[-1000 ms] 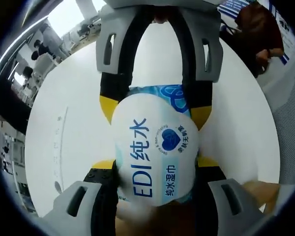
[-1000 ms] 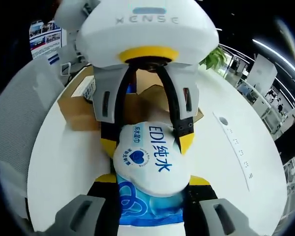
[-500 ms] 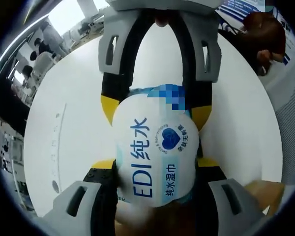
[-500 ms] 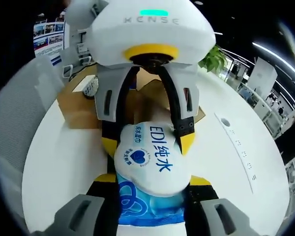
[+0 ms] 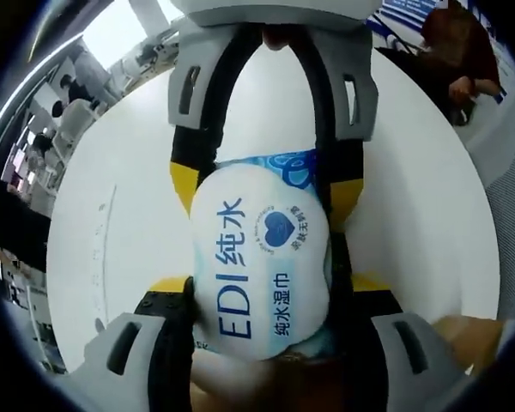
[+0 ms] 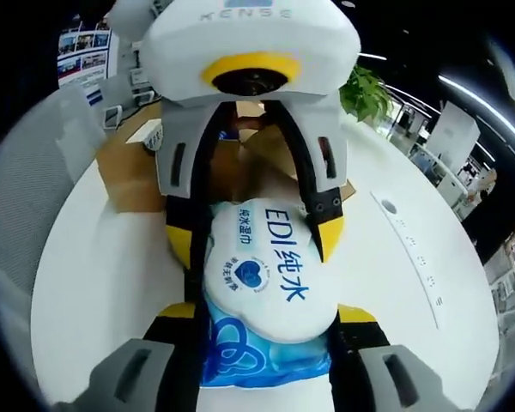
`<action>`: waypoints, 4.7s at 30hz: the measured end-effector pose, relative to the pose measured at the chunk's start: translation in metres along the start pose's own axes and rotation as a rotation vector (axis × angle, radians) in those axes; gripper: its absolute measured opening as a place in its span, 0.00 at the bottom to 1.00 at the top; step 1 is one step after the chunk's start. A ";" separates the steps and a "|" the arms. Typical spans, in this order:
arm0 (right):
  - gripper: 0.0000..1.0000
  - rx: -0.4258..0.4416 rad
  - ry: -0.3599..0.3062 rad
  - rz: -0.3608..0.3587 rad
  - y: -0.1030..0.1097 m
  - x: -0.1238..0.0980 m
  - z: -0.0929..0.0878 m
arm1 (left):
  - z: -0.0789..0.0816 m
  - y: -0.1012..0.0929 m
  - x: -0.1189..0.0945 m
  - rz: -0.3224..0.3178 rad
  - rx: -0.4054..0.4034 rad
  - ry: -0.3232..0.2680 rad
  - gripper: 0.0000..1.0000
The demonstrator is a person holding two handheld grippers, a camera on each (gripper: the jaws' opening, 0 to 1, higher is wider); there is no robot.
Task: Operate the shoe box by opening the lid, removing the specified soft item, and placing it in the target area until the item is outside and the box remains undamaged.
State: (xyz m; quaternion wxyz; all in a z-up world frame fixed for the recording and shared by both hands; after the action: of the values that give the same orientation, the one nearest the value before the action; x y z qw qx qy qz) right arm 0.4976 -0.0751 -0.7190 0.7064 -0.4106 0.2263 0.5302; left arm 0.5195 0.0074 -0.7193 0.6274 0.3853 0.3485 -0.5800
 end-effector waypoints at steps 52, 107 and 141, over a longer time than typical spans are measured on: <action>0.73 0.173 -0.027 -0.162 0.028 -0.080 0.077 | -0.067 -0.020 -0.177 0.155 -0.346 -0.256 0.72; 0.63 0.104 -0.173 -0.080 0.066 -0.026 0.223 | -0.173 -0.056 -0.239 0.206 -0.400 -0.260 0.70; 0.29 -0.046 0.019 0.054 0.064 0.047 0.190 | -0.168 -0.054 -0.161 0.062 -0.293 -0.214 0.31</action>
State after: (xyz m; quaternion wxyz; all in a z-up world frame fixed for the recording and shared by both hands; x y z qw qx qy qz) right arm 0.4317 0.1136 -0.6699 0.6801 -0.4254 0.2320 0.5501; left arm 0.4536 0.2286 -0.6586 0.7279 0.2366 0.3486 -0.5409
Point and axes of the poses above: the point that each gripper's makers call its tool centre point, and the gripper's own axes: x roughly forward along the fingers, y roughly to its left, z roughly out of its top, the point moved 6 cm from there along -x, roughly backward along the fingers, and after that the axes turned 14 degrees about -x, right-handed, at the moved point
